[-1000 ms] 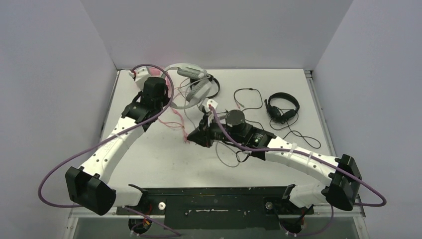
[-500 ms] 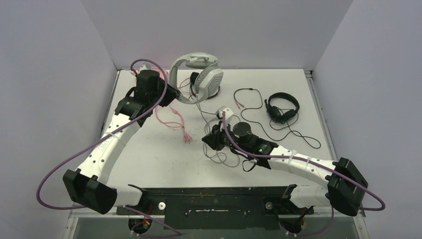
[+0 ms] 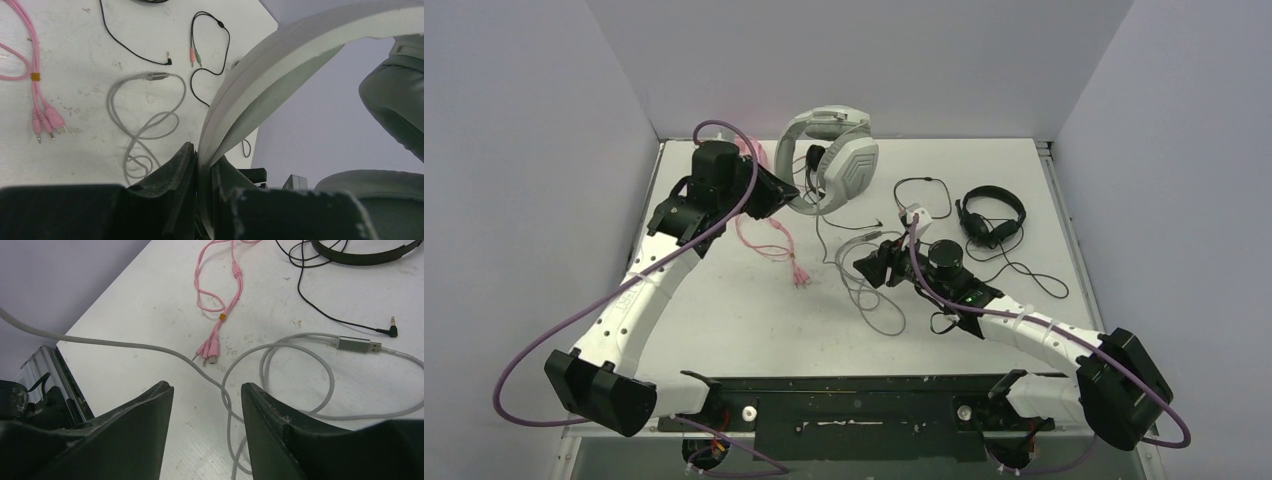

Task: Wrap the headphones
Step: Wrap the headphones cable around the headphones.

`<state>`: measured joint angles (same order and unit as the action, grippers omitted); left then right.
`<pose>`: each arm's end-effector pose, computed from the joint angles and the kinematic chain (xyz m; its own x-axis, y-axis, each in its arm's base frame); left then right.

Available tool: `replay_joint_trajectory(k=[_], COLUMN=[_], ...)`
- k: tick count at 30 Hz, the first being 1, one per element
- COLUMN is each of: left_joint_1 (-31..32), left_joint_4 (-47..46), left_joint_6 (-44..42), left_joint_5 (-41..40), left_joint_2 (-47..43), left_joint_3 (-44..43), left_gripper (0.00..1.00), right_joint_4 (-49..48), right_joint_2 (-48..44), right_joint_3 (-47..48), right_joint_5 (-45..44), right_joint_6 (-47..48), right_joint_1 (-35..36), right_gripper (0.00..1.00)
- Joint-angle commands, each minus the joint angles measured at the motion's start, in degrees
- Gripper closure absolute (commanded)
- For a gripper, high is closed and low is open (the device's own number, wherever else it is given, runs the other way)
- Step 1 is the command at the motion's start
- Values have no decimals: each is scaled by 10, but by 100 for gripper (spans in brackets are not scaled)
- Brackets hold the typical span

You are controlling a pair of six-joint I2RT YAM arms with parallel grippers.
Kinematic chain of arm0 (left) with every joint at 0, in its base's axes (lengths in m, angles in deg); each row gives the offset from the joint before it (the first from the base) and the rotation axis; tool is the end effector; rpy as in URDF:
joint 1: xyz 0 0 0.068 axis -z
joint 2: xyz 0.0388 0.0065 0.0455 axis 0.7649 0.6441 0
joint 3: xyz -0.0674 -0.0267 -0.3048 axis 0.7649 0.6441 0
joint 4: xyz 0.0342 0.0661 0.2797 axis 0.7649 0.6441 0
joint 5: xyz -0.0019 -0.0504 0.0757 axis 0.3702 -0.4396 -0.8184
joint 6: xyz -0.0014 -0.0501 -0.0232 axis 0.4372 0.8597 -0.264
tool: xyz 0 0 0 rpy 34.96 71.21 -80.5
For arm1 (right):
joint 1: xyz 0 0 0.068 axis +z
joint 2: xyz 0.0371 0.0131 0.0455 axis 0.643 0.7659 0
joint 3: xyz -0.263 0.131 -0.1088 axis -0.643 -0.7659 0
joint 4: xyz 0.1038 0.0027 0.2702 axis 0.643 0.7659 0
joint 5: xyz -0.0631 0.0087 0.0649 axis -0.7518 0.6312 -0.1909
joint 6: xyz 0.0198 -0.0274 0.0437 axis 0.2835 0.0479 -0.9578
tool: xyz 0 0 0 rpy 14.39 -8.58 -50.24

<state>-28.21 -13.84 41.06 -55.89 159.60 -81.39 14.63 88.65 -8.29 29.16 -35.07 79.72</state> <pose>0.2775 -0.1152 0.4378 -0.6218 -0.6961 -0.3589 -0.1842 0.5754 -0.7969 0.2020 0.1816 0.2665 -0.4740 0.1273 -0.8713 -0.6928 0.5568 0.4582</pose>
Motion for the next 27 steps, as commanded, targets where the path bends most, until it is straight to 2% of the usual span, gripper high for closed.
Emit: replay_joint_trajectory(k=[1,6,9,13,17,20,24,27], left_joint_1=[0,-1,0,0,0,1,1,1], left_joint_4=[-3,-4,-6,-10,-20,-19,-17,-16], left_joint_6=[-38,-59,-66,-67,-58,-56,-55,-53], left_joint_5=[-60,-81,-86,-99,-94,-89,-87,-84], left_joint_2=[-32,-29,-27,-26,-25,-24,-28,-31], left_joint_3=[-62,-75,-84,-96,-101,-101,-98,-97], left_gripper=[100,100,100,100,100,100,100,100], right_joint_4=[19,112,160,184,123,77,10,-34], right_joint_2=[8,25,30,8,4,31,63,95], right_joint_3=[49,88,96,80,50,44,28,38], right_joint_5=[-1,-37,-71,-169,-246,-260,-296,-323], right_joint_6=[-42,-206,-357,-540,-652,-723,-800,-821], right_joint_1=[-8,-7,-1,41,97,113,132,139], right_gripper=[44,33,29,23,19,18,19,18])
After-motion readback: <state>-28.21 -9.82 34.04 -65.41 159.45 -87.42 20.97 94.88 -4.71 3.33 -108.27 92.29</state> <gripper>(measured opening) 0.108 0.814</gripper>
